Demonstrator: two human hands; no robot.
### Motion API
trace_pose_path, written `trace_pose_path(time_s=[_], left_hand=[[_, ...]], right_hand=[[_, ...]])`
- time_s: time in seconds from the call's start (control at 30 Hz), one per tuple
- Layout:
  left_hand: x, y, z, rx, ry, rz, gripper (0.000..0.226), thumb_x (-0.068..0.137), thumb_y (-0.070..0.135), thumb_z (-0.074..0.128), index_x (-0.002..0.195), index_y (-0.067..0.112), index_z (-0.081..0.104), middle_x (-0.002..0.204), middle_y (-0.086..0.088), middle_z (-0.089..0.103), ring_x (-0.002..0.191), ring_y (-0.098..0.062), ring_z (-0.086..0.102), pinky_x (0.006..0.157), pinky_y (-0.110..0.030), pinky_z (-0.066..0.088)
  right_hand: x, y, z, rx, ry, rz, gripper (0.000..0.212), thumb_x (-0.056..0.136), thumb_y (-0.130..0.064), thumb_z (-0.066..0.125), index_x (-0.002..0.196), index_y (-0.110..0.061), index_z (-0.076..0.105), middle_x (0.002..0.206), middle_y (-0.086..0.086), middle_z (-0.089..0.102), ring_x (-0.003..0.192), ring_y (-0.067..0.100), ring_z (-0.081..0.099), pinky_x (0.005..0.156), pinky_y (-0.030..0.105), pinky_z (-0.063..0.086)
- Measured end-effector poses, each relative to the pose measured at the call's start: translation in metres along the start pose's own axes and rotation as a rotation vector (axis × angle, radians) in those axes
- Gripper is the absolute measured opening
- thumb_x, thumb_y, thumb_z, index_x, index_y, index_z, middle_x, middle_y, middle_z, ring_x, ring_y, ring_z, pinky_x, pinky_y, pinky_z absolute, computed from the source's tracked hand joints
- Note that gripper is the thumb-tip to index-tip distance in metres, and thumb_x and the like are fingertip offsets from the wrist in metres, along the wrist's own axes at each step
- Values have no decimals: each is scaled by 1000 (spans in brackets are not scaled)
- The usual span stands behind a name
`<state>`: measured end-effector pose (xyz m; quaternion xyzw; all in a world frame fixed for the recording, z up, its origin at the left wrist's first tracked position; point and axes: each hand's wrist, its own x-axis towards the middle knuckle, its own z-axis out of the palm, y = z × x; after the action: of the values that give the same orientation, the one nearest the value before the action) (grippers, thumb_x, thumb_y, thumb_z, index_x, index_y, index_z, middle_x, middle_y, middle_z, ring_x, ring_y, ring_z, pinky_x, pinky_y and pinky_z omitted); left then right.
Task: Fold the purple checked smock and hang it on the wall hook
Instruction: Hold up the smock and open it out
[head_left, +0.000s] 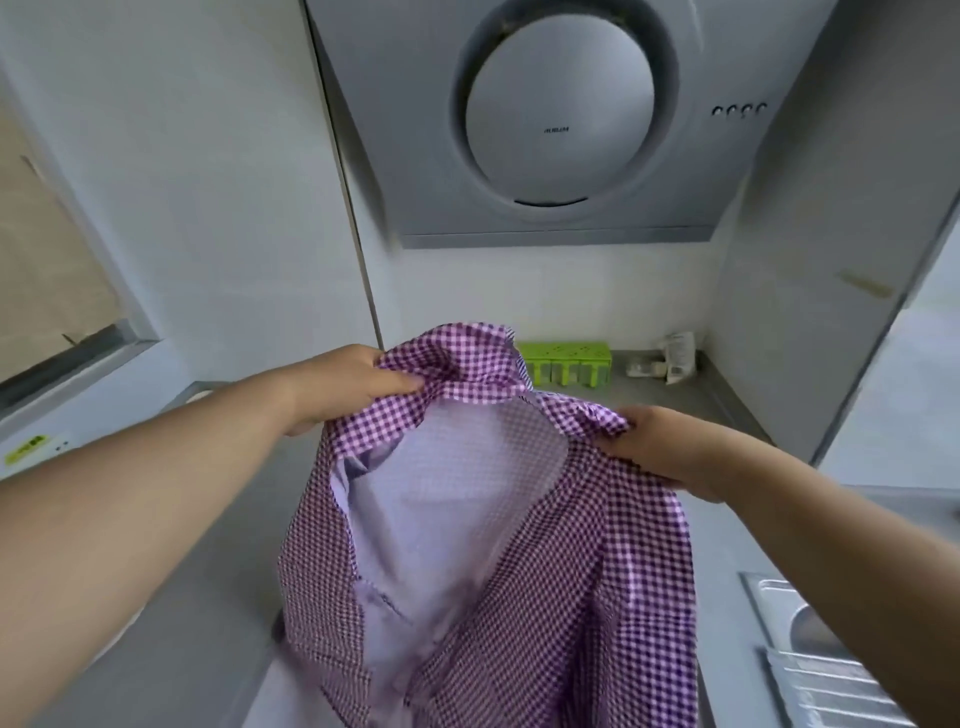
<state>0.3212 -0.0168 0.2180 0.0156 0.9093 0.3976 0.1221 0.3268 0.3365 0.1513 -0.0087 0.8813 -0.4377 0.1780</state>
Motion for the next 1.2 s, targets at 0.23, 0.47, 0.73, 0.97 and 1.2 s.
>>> trace_pose_path(time_s=[0.23, 0.47, 0.73, 0.97, 1.2], left_hand=[[0, -4, 11, 29, -59, 20, 44, 63, 45, 65, 86, 8, 68, 98, -10, 71, 98, -28, 64, 103, -46, 48], [-8, -14, 17, 414, -15, 43, 36, 103, 42, 55, 89, 12, 70, 98, -9, 75, 89, -24, 70, 85, -38, 54], [-24, -15, 50, 337, -179, 190, 94, 77, 63, 84, 152, 38, 33, 137, 22, 54, 122, -8, 60, 101, -28, 49], [-14, -13, 78, 462, -103, 332, 12, 94, 30, 63, 83, 26, 62, 82, 3, 69, 77, -19, 68, 69, -39, 55], [-4, -27, 57, 180, -57, 277, 19, 106, 33, 53, 92, 40, 64, 95, 21, 68, 90, 0, 63, 78, -25, 46]], right_hand=[[-9, 23, -3, -153, -106, -27, 15, 85, -17, 76, 98, -11, 71, 104, 16, 75, 92, 25, 70, 84, 39, 51], [-16, 13, 9, -556, 120, -100, 20, 94, -33, 66, 79, -21, 64, 78, 0, 68, 75, 21, 63, 65, 32, 45], [-32, -40, 69, -429, 150, -356, 16, 99, -28, 62, 91, -15, 64, 82, 1, 70, 72, 17, 59, 65, 33, 42], [-19, -56, 109, -115, 216, -417, 28, 87, -43, 78, 96, -23, 61, 79, -4, 66, 65, 10, 54, 63, 35, 44], [1, -17, 151, 9, 219, -107, 26, 91, -33, 73, 106, -22, 55, 99, -4, 68, 79, 10, 66, 64, 27, 49]])
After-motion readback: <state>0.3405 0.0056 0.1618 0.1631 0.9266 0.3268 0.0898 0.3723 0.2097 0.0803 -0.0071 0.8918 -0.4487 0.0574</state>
